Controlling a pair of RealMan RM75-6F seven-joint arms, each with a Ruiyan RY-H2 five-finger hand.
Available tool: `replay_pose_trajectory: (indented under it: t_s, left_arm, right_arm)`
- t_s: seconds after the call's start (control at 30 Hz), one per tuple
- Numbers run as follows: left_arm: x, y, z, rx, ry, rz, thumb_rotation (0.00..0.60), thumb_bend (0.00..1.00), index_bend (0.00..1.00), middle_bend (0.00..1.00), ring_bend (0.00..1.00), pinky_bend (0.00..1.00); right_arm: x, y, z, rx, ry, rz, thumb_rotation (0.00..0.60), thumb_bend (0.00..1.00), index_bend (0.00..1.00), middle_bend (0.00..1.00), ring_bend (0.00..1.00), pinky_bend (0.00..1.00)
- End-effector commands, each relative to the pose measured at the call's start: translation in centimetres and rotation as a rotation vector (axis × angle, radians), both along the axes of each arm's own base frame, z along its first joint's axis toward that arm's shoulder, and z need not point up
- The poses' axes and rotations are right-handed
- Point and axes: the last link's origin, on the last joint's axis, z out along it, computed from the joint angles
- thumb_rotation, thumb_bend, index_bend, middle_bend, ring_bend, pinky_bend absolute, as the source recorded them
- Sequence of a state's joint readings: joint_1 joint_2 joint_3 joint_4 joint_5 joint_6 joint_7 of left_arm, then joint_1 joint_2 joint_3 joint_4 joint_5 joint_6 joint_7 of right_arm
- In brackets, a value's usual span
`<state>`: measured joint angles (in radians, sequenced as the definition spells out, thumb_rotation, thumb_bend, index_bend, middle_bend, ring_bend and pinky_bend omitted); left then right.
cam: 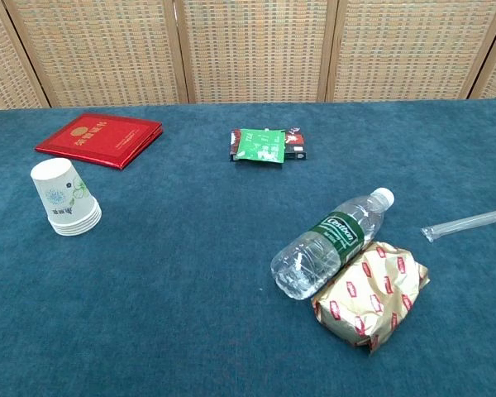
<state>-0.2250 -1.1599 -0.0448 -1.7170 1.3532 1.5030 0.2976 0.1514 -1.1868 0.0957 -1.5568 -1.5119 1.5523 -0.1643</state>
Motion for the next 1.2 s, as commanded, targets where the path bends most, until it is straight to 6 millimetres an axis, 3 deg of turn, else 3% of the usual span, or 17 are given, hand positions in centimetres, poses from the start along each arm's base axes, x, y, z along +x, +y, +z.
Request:
replay_pose_trajectory:
  t_s: [0.03,0.3,0.37,0.5,0.6,0.77,1.2]
  left_arm:
    - [-0.1,-0.1,0.0,-0.008,-0.004,0.006,0.6,0.13,0.0,0.0,0.0,0.0]
    - [-0.1,1.1,-0.4,-0.058,0.015,-0.021,0.6,0.13,0.0,0.0,0.0,0.0]
    - [0.0,2.7,-0.7,-0.092,0.048,-0.056,0.6,0.13,0.0,0.0,0.01,0.07]
    - [0.5,6.9,-1.9,-0.183,0.136,-0.14,0.6,0.14,0.0,0.02,0.13,0.23]
    - [1.0,9.6,-3.4,-0.271,0.168,-0.182,0.6,0.14,0.02,0.1,0.21,0.28]
    - [1.8,12.1,-5.6,-0.365,0.185,-0.215,0.6,0.14,0.08,0.15,0.25,0.3]
    - [2.6,14.3,-8.1,-0.408,0.248,-0.259,0.6,0.14,0.26,0.3,0.4,0.41]
  right_arm:
    - [0.2,0.1,0.1,-0.002,-0.007,0.007,0.6,0.0,0.0,0.0,0.0,0.0]
    - [0.7,0.2,0.2,0.006,-0.031,0.019,0.6,0.0,0.0,0.0,0.0,0.0]
    - [0.7,0.1,0.2,0.007,-0.034,0.018,0.6,0.0,0.0,0.0,0.0,0.0]
    - [0.5,-0.1,0.2,0.014,-0.037,0.007,0.6,0.0,0.0,0.0,0.0,0.0]
    - [0.4,-0.4,0.1,0.019,-0.036,-0.005,0.6,0.0,0.0,0.0,0.0,0.0]
    - [0.3,-0.9,0.0,0.022,-0.033,-0.019,0.6,0.0,0.0,0.0,0.0,0.0]
    - [-0.4,-1.4,-0.2,0.032,-0.03,-0.056,0.6,0.0,0.0,0.0,0.0,0.0]
